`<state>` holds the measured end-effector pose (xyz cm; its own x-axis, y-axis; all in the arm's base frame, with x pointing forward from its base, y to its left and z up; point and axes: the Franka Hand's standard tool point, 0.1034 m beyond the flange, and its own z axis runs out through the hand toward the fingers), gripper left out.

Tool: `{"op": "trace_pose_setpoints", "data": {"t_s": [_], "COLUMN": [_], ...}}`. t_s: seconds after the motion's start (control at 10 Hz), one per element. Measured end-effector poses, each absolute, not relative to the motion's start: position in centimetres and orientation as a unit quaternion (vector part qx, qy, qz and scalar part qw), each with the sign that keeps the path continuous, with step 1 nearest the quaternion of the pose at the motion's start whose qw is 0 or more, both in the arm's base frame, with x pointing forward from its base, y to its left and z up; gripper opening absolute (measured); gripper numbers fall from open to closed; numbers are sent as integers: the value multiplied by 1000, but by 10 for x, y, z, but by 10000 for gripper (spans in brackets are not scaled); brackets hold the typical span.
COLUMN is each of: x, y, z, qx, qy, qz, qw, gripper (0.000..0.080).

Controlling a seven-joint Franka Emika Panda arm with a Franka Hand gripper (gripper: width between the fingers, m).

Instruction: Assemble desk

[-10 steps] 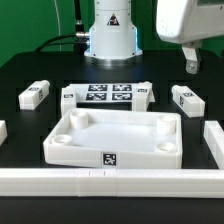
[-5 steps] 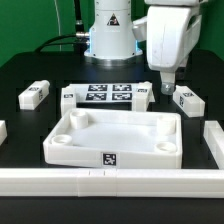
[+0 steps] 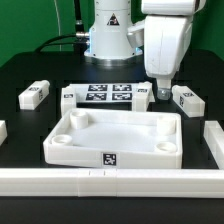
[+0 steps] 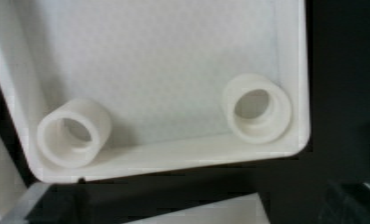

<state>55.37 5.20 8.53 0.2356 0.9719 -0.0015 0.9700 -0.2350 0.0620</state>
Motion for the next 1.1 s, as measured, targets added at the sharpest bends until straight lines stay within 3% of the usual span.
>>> {"op": "trace_pose_setpoints", "data": {"t_s": [0.6, 1.0, 1.1], "x": [522, 517, 517], "y": [23, 19, 19], "z": [19, 7, 7], "qx": [795, 799, 799], "qy": [607, 601, 601], "qz": [14, 8, 8], "qw": [6, -1, -1], "gripper": [649, 649, 522]}}
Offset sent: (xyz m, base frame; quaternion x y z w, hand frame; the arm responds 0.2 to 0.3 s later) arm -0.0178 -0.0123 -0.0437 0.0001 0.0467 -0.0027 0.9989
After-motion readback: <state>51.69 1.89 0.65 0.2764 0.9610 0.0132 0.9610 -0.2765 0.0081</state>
